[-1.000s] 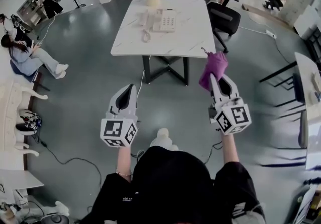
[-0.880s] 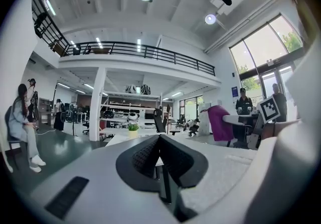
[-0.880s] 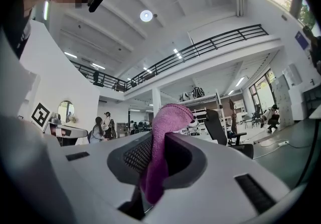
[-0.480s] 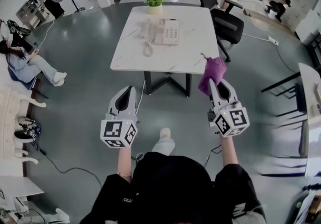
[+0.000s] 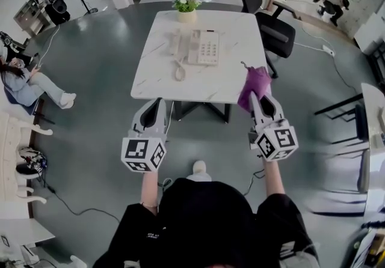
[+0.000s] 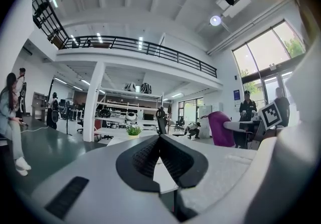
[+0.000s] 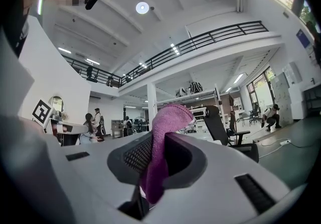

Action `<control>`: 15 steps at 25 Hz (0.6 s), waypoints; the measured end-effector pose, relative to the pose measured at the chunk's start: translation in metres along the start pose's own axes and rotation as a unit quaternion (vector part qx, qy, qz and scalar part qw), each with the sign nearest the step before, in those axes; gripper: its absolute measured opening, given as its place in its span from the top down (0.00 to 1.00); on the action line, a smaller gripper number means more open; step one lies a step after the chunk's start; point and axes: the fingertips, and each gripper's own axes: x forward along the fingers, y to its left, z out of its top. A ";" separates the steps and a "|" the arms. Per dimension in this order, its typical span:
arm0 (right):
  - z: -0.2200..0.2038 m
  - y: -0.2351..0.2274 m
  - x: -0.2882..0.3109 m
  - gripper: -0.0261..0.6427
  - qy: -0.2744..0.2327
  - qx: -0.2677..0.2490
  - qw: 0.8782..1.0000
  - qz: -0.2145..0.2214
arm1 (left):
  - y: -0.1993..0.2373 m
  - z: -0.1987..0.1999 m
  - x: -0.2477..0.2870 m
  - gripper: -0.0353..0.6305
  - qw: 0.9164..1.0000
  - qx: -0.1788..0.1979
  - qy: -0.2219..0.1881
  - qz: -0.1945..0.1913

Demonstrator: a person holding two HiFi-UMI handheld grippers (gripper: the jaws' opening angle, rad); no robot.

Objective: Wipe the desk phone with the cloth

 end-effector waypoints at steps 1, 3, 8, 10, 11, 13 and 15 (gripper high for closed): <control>0.000 -0.002 0.006 0.91 0.000 -0.001 1.000 -0.002 | 0.004 0.000 0.006 0.95 1.000 -0.001 0.000 -0.002; -0.001 -0.007 0.017 0.91 0.000 -0.003 1.000 -0.007 | 0.010 -0.002 0.019 0.95 1.000 -0.002 0.001 -0.006; 0.000 -0.021 0.037 0.91 -0.004 -0.006 1.000 -0.021 | 0.017 -0.002 0.048 0.95 1.000 -0.005 0.001 -0.017; 0.000 -0.029 0.043 0.91 -0.003 -0.007 1.000 -0.028 | 0.018 -0.004 0.057 0.95 1.000 -0.006 0.004 -0.022; 0.000 -0.031 0.046 0.91 -0.002 -0.006 1.000 -0.031 | 0.018 -0.005 0.061 0.95 1.000 -0.006 0.007 -0.023; -0.001 -0.035 0.051 0.91 -0.001 -0.003 0.999 -0.033 | 0.021 -0.006 0.068 0.95 1.000 -0.008 0.012 -0.024; 0.000 -0.038 0.055 0.91 0.002 0.000 0.999 -0.034 | 0.022 -0.006 0.074 0.95 1.000 -0.011 0.015 -0.025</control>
